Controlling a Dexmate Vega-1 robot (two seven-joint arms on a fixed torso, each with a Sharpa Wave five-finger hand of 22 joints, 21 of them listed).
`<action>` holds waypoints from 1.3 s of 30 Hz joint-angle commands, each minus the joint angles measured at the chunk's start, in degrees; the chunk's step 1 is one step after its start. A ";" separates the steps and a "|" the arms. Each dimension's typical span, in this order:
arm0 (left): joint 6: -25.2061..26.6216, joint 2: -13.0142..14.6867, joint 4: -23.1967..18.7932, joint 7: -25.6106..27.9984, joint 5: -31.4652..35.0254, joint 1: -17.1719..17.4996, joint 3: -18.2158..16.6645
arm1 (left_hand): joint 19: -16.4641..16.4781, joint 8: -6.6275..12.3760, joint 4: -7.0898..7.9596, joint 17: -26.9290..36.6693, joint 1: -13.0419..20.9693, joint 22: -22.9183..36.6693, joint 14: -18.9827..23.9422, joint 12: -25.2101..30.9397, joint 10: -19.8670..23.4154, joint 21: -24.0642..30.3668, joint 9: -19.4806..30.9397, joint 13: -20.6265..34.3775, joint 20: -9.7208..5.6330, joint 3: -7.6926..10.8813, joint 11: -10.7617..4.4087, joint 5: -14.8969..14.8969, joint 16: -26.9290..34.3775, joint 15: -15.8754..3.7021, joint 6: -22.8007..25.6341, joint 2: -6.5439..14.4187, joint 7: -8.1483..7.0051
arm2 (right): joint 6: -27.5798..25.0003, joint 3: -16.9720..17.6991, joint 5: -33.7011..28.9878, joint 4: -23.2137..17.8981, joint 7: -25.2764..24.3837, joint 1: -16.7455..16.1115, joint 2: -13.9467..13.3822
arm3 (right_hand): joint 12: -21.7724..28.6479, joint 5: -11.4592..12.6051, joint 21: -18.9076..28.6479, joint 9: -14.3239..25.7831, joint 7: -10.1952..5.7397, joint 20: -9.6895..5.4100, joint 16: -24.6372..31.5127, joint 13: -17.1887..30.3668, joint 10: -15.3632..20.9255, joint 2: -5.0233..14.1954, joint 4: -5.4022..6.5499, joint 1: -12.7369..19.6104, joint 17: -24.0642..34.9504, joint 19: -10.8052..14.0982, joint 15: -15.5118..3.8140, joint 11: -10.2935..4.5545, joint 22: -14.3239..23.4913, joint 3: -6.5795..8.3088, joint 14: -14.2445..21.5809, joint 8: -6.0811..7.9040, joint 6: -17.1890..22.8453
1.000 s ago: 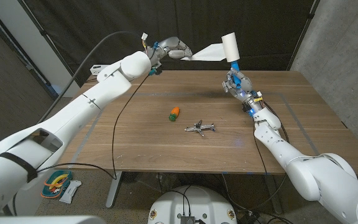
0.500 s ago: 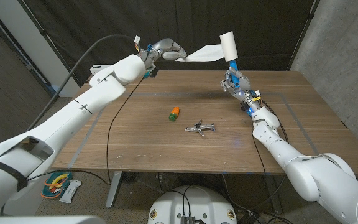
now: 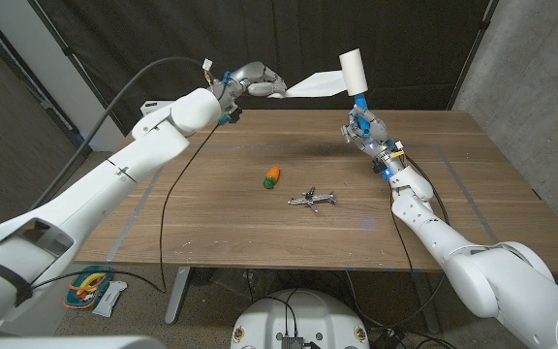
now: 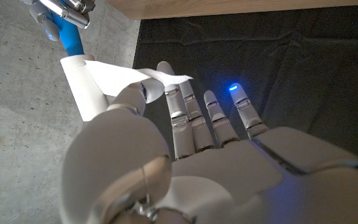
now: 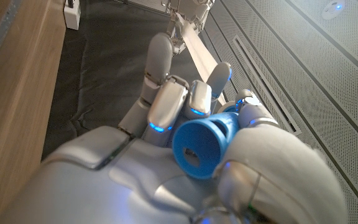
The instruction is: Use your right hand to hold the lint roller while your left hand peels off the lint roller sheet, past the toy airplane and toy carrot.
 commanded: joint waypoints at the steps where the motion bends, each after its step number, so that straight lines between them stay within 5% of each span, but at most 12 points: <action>1: -0.52 2.47 -2.12 0.71 -1.01 2.96 -2.15 | -0.39 18.94 1.03 0.29 0.09 0.04 0.68 0.19 1.76 0.43 0.93 -0.05 0.13 10.37 -0.81 1.25 -0.04 -5.09 3.42 -0.77 3.13 | 0.42 -0.72 -0.54 -1.83 -1.75 -0.81 -0.10 | 8.08 -0.09 0.34 -0.12 3.36 -1.66 0.41 0.10 1.46 3.06 11.32 -2.50 0.03 -0.18 -0.39 0.24 0.03 11.71 -0.15 0.36 3.41; 18: -0.08 6.41 -8.03 5.39 -2.40 10.38 -7.52 | -0.92 20.09 0.98 0.59 -1.05 -0.17 0.78 0.54 1.86 1.21 2.35 0.11 0.34 12.62 -0.72 4.13 -0.48 -5.03 3.79 -1.39 3.51 | 1.28 -1.58 -0.69 -1.73 -1.99 -0.58 0.47 | 8.05 -0.09 0.40 -0.15 3.44 -1.66 0.41 0.10 1.34 3.08 11.30 -2.56 0.03 -0.17 -0.39 0.20 0.03 11.74 -0.16 0.72 3.20; 39: -3.03 9.62 -15.15 16.34 -2.31 24.40 -18.21 | -1.06 20.89 0.84 0.90 -2.26 -0.33 1.51 0.83 2.55 2.10 3.22 -0.27 0.50 14.91 -0.63 5.66 -0.58 -4.79 4.13 -2.13 3.34 | 2.59 -1.90 -1.02 1.85 -0.42 1.81 2.46 | 8.08 -0.09 0.45 -0.31 3.37 -1.71 0.42 0.10 1.42 3.10 11.30 -2.66 0.03 -0.16 -0.39 0.19 0.02 11.79 -0.15 1.19 3.03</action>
